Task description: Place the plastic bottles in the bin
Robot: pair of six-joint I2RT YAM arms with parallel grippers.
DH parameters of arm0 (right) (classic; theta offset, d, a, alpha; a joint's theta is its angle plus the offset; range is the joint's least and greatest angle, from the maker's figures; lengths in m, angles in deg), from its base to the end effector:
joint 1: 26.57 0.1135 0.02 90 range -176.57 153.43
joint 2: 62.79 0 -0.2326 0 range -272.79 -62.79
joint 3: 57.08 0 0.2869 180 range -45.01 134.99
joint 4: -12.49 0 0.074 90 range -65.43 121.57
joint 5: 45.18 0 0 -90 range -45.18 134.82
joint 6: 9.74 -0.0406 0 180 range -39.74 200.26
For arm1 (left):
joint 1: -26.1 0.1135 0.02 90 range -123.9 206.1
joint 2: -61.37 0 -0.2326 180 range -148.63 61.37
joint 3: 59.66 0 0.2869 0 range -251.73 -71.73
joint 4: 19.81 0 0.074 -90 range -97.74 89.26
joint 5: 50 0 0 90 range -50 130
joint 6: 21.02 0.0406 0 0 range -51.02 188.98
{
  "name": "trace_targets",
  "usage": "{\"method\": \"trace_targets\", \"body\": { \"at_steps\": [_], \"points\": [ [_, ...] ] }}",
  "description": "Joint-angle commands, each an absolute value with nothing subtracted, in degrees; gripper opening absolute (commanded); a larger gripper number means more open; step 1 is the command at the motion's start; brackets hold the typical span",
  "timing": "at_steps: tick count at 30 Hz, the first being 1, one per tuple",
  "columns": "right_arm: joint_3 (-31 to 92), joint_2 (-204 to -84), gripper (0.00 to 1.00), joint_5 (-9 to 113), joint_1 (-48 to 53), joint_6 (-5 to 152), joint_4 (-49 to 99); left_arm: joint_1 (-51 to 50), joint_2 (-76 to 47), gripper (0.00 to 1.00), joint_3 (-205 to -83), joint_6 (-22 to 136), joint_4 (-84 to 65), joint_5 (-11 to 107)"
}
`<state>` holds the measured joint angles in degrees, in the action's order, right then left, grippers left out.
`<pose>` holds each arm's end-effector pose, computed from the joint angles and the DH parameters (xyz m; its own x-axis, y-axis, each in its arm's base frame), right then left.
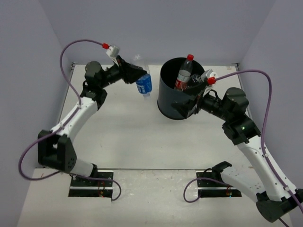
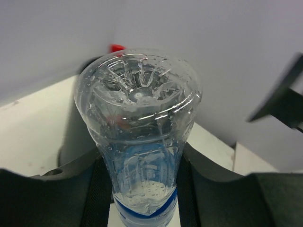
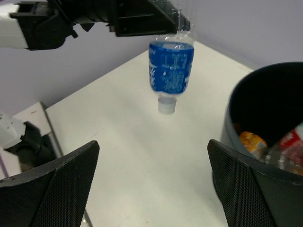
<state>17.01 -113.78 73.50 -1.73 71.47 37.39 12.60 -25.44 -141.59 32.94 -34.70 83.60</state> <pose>0.2160 0.1215 0.4034 -0.1510 0.0778 -0.9855 -0.7901 0.5897 0.1676 0.3773 -0.1194 0.3393 -0.3513 -0.3538 -0.8668 0.7701 0.4173 -0.4825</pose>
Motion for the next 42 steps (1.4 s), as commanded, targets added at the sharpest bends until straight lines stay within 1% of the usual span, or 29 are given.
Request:
{"method": "trace_targets", "body": {
  "at_steps": [1,2,4,8,10,12,16,26,29,33,35,36,38,39,41,42],
  "points": [
    [15.64,-116.97,0.99,77.72,4.15,70.63,34.98,5.48,-6.96,0.0,-129.7,45.97,-31.67,80.55],
    [15.52,-118.05,0.99,78.27,6.04,71.23,35.02,5.1,-3.51,0.0,-126.47,44.6,-33.27,80.78],
    [15.46,-120.12,0.99,77.77,8.79,70.92,35.02,4.55,1.78,0.0,-122.64,42.55,-31.87,81.18],
    [14.13,-121.95,0.99,76.93,11.12,69.68,33.03,4.14,9.26,0.0,-116.66,41.54,-29.21,81.0],
    [13.19,-122.11,0.99,77.18,13.5,70.4,31.74,4.04,13.63,0.0,-114.32,40.71,-28.48,79.13],
    [12.69,-122.11,0.99,77.33,15.35,71.46,30.89,4.04,15.49,0.0,-112.19,39.16,-28.96,77.99],
    [13.05,-123.66,0.99,78.38,18.54,73.03,29.85,4.03,15.75,0.0,-110.86,36.4,-31.15,80.28],
    [14.66,-128.43,0.99,70.24,20.45,72.7,25.11,2.73,12.33,0.0,-109.96,30.23,-38.58,85.69],
    [15.38,-129.65,0.99,70.59,20.59,71.99,22.55,1.94,12.33,0.0,-109.83,30.0,-39.27,84.47],
    [16.25,-131.71,0.99,73.93,21.2,70.22,18.57,0.16,11.16,0.0,-110.16,29.58,-40.15,82.74],
    [16.43,-132.22,0.94,74.79,21.24,69.76,17.84,-0.49,10.38,0.0,-110.59,29.56,-40.22,82.81],
    [16.43,-132.29,0.88,74.71,21.26,69.68,17.73,-0.7,10.1,0.0,-110.79,29.52,-40.28,82.9],
    [16.01,-132.14,0.65,73.9,21.33,69.52,17.37,-1.12,9.96,0.0,-110.93,29.52,-40.38,82.99],
    [15.67,-131.74,0.5,73.29,21.33,69.42,17.0,-1.42,9.98,0.03,-110.92,29.53,-40.53,83.04],
    [14.98,-131.26,0.42,71.86,21.33,68.97,17.05,-1.58,10.31,0.07,-110.84,29.74,-40.61,82.8],
    [15.05,-131.02,0.38,71.28,21.33,68.92,17.8,-1.58,10.55,0.28,-110.84,29.9,-40.5,82.61]
  ]
}}
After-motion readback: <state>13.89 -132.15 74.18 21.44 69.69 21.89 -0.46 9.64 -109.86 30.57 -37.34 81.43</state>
